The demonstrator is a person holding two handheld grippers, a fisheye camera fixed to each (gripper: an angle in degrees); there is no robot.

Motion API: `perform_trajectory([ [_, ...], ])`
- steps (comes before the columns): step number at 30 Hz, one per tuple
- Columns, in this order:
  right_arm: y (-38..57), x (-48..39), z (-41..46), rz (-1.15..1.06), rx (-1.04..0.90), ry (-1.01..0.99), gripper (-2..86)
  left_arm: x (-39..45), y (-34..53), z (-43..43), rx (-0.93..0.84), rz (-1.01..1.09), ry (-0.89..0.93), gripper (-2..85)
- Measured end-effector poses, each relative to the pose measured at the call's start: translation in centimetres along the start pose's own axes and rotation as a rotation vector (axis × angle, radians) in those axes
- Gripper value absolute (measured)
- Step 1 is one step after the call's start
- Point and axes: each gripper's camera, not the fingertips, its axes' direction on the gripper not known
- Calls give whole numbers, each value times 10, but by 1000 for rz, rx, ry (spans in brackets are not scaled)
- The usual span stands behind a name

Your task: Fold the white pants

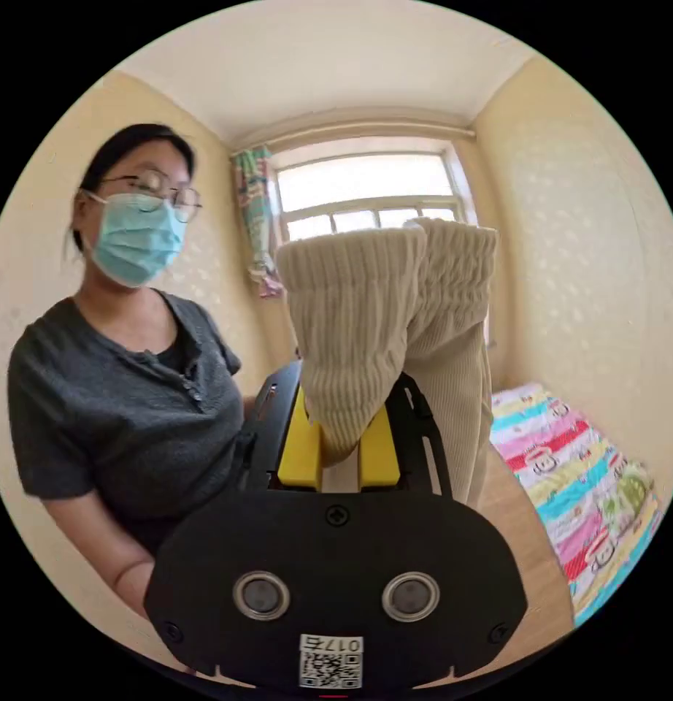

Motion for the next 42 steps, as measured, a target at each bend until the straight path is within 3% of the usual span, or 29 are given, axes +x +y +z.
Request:
perform_trajectory([
  [5,11,-8,-68,-506,267,-566,66,6,-16,49,-49,-19,153,90],
  [10,44,9,-57,-599,386,-874,67,33,-44,104,-84,39,284,98],
  [13,60,9,-18,-582,304,-982,68,50,-64,133,-87,74,427,100],
  [18,82,4,24,-504,156,-935,70,57,-75,189,-180,12,851,119],
  [22,101,15,19,-459,160,-931,70,49,-61,205,-197,-51,931,113],
  [26,117,25,13,-446,175,-897,73,22,-48,209,-104,-127,1024,140],
  [28,124,33,13,-440,195,-920,73,24,-47,213,-145,-120,985,148],
  [30,132,41,14,-457,212,-976,74,51,-53,219,-280,-18,827,156],
  [33,142,53,19,-473,233,-1017,74,65,-59,220,-280,47,723,135],
  [36,150,71,25,-420,239,-1052,74,60,-65,230,-334,39,780,111],
  [42,166,85,39,-416,244,-1077,75,38,-62,250,-375,-22,716,136],
])
